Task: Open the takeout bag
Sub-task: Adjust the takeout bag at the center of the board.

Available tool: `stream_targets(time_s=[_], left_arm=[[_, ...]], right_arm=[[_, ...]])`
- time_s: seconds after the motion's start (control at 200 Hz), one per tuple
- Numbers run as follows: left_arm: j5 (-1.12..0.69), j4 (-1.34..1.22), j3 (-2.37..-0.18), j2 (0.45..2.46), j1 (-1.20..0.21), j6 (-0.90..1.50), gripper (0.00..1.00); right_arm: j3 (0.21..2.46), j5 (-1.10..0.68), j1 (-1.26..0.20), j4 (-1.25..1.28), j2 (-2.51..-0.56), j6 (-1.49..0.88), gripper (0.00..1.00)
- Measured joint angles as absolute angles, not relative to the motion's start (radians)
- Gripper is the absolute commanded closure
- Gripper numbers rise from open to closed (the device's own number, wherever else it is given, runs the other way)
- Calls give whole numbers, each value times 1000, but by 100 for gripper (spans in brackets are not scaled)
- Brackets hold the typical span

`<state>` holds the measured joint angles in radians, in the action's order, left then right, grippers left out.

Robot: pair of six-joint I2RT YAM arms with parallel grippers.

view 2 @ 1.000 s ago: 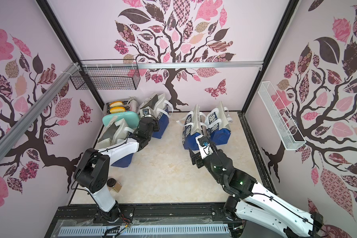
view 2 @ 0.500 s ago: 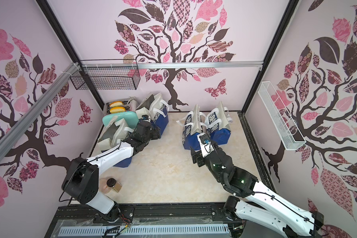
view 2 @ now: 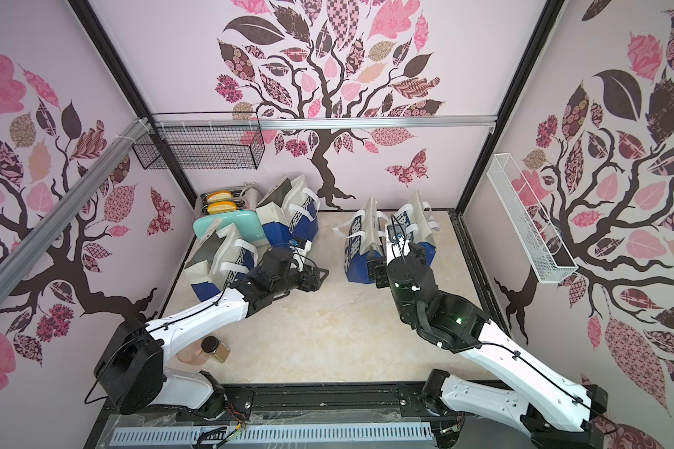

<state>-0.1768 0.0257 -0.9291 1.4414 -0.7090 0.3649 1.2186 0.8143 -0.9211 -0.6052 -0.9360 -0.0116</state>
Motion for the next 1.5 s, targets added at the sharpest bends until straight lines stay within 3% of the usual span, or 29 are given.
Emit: stream_targets(time_s=[0.22, 0.525, 0.85, 1.22, 1.5], left_arm=[[-321, -104, -995, 1612, -853, 398, 32], [-221, -243, -1118, 1845, -842, 555, 30], [-51, -296, -1172, 1855, -746, 629, 27], [62, -221, -1277, 1862, -698, 544, 23], [64, -291, -1067, 1772, -694, 500, 22]], right_arm=[[1234, 831, -918, -654, -961, -52, 14], [1201, 863, -918, -657, -922, -39, 12], [1134, 859, -878, -648, -952, -32, 12], [1134, 758, -791, -675, -1045, -88, 11], [1139, 633, -678, -654, -1084, 7, 10]])
